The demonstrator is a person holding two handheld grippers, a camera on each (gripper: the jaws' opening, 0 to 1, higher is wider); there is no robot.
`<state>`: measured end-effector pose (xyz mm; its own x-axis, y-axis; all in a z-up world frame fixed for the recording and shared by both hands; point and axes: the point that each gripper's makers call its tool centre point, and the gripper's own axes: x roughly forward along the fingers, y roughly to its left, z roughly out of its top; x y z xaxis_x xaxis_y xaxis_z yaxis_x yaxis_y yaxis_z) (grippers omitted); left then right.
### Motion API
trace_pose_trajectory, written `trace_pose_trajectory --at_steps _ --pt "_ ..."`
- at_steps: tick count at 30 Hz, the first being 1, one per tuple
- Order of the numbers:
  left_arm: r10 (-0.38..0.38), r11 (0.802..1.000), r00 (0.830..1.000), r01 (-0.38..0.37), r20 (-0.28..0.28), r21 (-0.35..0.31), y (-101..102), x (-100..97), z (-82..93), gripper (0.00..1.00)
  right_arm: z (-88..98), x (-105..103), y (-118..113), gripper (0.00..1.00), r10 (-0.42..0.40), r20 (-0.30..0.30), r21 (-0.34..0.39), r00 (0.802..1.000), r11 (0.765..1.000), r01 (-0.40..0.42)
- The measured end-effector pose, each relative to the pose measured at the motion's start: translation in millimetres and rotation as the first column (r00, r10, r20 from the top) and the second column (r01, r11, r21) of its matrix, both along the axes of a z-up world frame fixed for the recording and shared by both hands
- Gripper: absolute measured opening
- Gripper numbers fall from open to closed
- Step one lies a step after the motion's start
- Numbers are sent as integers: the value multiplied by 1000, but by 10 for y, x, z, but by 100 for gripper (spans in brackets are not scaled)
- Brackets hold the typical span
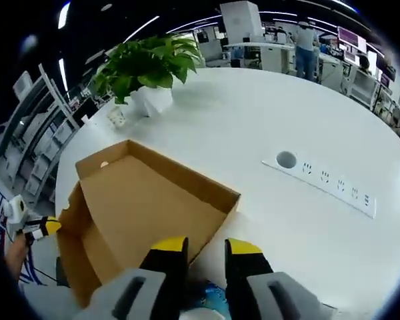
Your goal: Operate the shoe box by opening the lid, removing the specified soft item, and placing it in the target area until the item is outside and the box remains undamaged.
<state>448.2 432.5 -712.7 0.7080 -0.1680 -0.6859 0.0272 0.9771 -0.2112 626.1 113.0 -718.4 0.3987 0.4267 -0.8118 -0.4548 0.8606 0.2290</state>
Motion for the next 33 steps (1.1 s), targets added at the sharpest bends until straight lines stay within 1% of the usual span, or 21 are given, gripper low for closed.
trace_pose_trajectory --at_steps 4,5,7,9,12,15,27,33 --pt "8 1000 1000 -9 -5 -10 -2 -3 -2 3 21 -39 63 9 9 -5 15 1000 1000 -9" --pt "8 1000 1000 -9 -6 -10 -3 -5 -2 3 25 -40 71 10 2 -7 19 1000 1000 -2" --pt "8 1000 1000 -8 -7 -8 -6 -5 -3 2 26 -39 51 8 1 -1 6 1000 1000 -1" --pt "8 1000 1000 -8 -6 -8 -6 -5 -5 2 38 -36 53 6 -17 -3 15 1000 1000 17" --pt "11 1000 1000 -11 -5 -13 -10 -5 -7 2 87 -13 43 2 -43 11 14 999 999 43" --pt "10 1000 1000 -10 -4 -9 -7 1 -11 2 133 -1 44 0 -37 39 0 999 999 37" --pt "6 1000 1000 -6 -18 -11 -15 -1 -12 2 275 31 46 0 -9 95 -3 995 1000 10" --pt "8 1000 1000 -8 -17 -15 -18 -6 -8 2 370 28 55 0 -18 122 15 992 1000 17"
